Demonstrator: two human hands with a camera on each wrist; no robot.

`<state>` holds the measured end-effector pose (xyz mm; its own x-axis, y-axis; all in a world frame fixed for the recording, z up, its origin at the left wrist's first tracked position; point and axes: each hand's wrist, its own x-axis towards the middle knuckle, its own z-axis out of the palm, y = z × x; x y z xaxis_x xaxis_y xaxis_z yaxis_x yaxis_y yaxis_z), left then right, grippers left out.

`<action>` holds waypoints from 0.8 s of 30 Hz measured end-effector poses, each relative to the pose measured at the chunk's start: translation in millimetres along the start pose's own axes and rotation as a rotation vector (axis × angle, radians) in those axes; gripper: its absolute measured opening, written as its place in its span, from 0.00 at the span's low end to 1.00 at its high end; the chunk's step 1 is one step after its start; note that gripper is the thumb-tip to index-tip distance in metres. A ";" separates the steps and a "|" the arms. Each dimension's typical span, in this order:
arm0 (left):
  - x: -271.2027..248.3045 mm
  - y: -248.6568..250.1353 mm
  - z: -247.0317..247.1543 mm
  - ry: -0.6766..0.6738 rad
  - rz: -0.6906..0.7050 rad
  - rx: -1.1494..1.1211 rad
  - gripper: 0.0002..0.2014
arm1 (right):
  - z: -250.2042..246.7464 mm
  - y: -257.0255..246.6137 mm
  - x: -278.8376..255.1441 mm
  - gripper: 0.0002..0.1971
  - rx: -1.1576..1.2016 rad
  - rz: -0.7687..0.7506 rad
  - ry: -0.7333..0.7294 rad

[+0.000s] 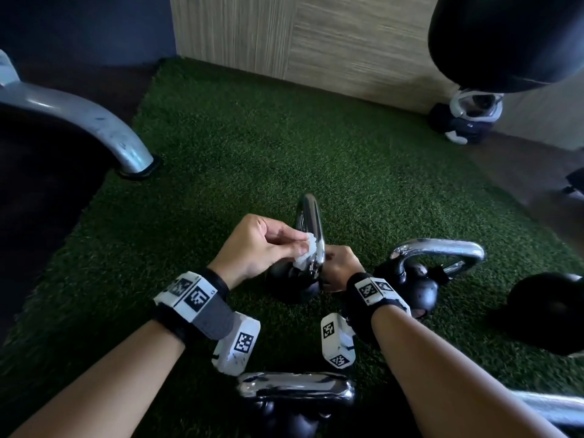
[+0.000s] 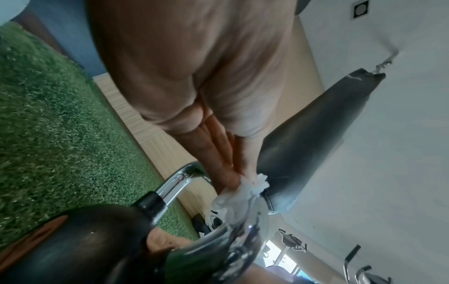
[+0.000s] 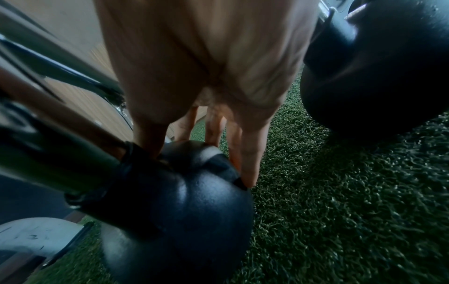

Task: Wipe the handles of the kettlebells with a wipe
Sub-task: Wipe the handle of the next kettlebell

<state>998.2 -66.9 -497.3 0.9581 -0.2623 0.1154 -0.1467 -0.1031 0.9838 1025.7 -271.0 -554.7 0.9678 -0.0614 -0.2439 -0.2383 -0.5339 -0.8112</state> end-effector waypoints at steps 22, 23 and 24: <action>-23.3 -19.7 5.3 -0.002 0.062 0.427 0.07 | -18.6 -32.9 -28.3 0.13 -0.419 -0.055 -0.003; -21.0 -16.6 1.0 0.061 0.063 0.401 0.09 | -25.5 -39.3 -31.3 0.10 -0.492 -0.059 0.004; -18.9 -12.2 -4.3 0.135 0.047 0.350 0.12 | -34.4 -45.9 -34.9 0.10 -0.533 -0.066 0.045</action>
<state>982.9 -56.6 -510.9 0.9687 -0.1479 0.1993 -0.2440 -0.4213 0.8735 1005.6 -273.4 -490.7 0.9847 -0.0427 -0.1691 -0.1140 -0.8914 -0.4387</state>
